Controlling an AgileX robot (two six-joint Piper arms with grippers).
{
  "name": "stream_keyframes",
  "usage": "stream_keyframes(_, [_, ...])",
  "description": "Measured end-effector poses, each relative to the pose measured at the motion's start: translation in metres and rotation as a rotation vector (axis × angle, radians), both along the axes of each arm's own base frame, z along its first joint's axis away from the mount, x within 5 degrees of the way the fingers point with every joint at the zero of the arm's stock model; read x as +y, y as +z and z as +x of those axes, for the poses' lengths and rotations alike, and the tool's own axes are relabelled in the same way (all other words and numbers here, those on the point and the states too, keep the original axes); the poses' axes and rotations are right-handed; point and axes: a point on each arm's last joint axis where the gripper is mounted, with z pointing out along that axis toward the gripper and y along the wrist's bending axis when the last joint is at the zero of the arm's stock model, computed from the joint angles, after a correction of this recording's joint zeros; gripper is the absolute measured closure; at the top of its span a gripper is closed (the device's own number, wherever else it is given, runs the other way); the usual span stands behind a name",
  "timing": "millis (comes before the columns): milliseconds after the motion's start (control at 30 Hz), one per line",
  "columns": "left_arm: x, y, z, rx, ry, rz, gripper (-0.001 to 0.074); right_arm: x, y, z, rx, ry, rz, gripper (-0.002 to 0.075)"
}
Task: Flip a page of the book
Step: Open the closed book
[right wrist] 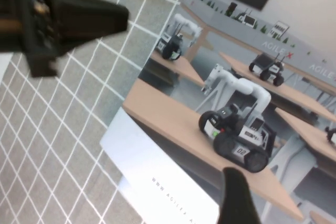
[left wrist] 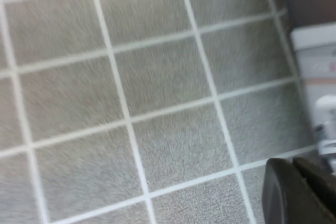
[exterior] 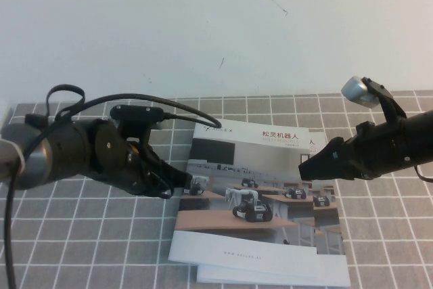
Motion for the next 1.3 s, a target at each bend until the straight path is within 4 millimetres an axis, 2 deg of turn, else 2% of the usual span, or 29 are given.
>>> stream_keyframes(100, [-0.002,-0.019,0.003,0.051,0.02,-0.005,0.0739,0.0,0.0,0.0,-0.001,0.003,-0.006,0.0332])
stream_keyframes(200, [-0.004,-0.027,0.003,0.086,0.042,-0.025,0.0739,-0.001,-0.001,-0.001,-0.004,0.017,-0.022,0.0332])
stream_keyframes(567, [-0.045,-0.026,-0.016,0.089,-0.052,-0.048,0.0739,-0.002,-0.003,-0.002,-0.006,0.031,-0.038,0.0333])
stream_keyframes(733, [-0.045,-0.023,-0.016,0.081,-0.052,-0.052,0.0739,-0.003,-0.004,-0.001,-0.004,0.018,-0.063,0.0335])
stream_keyframes(1067, [-0.047,0.012,-0.009,-0.022,-0.064,-0.089,0.0739,-0.019,-0.016,0.007,0.038,-0.155,-0.252,0.0335])
stream_keyframes(1167, [-0.05,0.01,-0.003,-0.029,-0.076,-0.08,0.0739,-0.019,-0.023,0.009,0.055,-0.165,-0.256,0.0335])
stream_keyframes(1300, [-0.052,-0.007,0.002,0.002,-0.08,-0.059,0.0739,-0.017,-0.038,0.012,0.115,-0.152,-0.244,0.0335])
